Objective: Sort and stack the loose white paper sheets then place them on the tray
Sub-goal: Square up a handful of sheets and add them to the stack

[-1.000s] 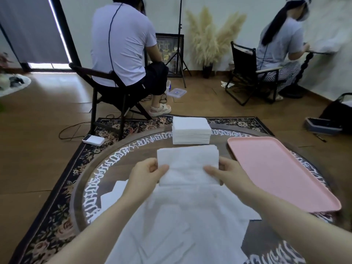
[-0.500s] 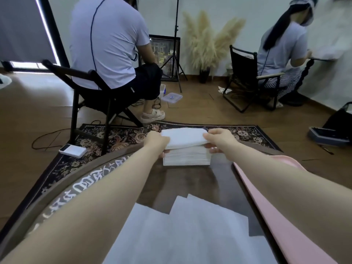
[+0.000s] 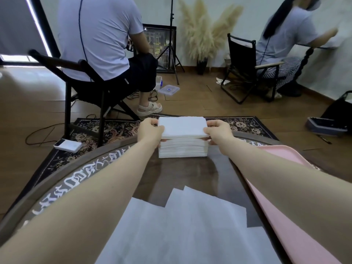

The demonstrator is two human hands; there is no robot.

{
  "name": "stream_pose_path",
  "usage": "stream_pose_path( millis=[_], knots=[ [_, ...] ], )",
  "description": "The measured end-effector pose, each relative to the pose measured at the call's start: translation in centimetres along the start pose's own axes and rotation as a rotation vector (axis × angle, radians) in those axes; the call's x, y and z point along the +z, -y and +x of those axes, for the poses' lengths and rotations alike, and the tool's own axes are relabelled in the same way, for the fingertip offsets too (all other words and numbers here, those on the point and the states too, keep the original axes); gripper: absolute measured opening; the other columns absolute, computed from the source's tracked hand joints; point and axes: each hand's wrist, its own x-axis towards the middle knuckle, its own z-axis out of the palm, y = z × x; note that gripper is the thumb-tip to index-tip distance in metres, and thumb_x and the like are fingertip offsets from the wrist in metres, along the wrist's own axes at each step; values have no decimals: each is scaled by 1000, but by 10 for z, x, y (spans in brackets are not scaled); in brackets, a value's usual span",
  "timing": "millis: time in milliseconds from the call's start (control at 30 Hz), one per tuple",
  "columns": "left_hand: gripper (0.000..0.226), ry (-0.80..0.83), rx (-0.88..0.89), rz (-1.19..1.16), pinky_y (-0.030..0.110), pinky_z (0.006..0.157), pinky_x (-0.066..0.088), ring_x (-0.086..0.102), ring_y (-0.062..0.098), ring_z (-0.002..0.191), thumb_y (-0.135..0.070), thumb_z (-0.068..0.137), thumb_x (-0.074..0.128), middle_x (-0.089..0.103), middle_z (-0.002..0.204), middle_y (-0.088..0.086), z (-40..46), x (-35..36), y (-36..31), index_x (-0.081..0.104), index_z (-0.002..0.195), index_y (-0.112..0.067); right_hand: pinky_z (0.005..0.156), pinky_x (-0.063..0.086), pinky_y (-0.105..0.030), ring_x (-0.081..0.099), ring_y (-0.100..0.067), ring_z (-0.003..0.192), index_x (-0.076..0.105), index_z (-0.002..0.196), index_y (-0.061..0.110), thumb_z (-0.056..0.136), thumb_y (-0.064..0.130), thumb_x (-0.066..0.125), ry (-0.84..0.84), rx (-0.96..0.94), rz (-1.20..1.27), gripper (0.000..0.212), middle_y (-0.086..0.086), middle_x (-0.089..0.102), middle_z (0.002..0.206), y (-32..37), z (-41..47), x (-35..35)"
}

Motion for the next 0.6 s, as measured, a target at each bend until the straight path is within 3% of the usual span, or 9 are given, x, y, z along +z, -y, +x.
stream_pose_path(
  millis=[100,200,300,367,433,500,600],
  knots=[
    [13,-6,-7,-46,28,41,45,66,19,56,-11,95,56,59,91,-4,-5,-1,-2,52,106,-18,64,49,-34,64,-26,85,61,112,9,92,6,58,-88,-7,-12,21,-12,66,117,-5,-4,-2],
    [35,-28,15,-11,28,45,44,65,21,65,-19,95,57,66,101,6,-27,-23,-2,51,130,-15,83,51,-41,65,-28,97,62,99,17,88,14,65,-125,-112,-171,12,-7,67,108,-10,-31,-22],
    [30,45,115,199,31,54,52,68,17,77,-26,96,57,67,102,1,-80,-69,12,57,125,-20,74,46,-33,62,-18,84,64,85,24,88,15,67,64,-219,-349,10,2,66,89,-24,-88,-52],
    [21,146,148,408,35,74,57,67,14,91,-26,95,58,69,104,-3,-123,-101,26,65,115,-24,68,45,-25,59,-11,78,64,83,27,90,13,66,173,-197,-392,16,7,66,84,-35,-132,-70],
    [21,235,148,614,36,90,52,63,12,103,-27,95,59,68,112,-8,-167,-130,39,66,115,-27,67,48,-24,60,-11,77,67,86,25,90,13,67,238,-133,-379,13,5,67,86,-45,-173,-82],
    [26,294,145,731,37,97,47,58,12,112,-32,96,59,61,125,-10,-207,-151,48,64,121,-29,72,49,-28,60,-11,82,68,94,21,90,16,67,269,-83,-391,7,2,67,96,-54,-205,-91],
    [44,409,149,823,33,111,34,39,11,137,-44,94,59,42,148,-9,-256,-167,57,52,136,-32,84,48,-32,59,-18,99,64,115,14,90,16,68,233,-58,-471,25,-4,62,113,-59,-235,-97]
  ],
)
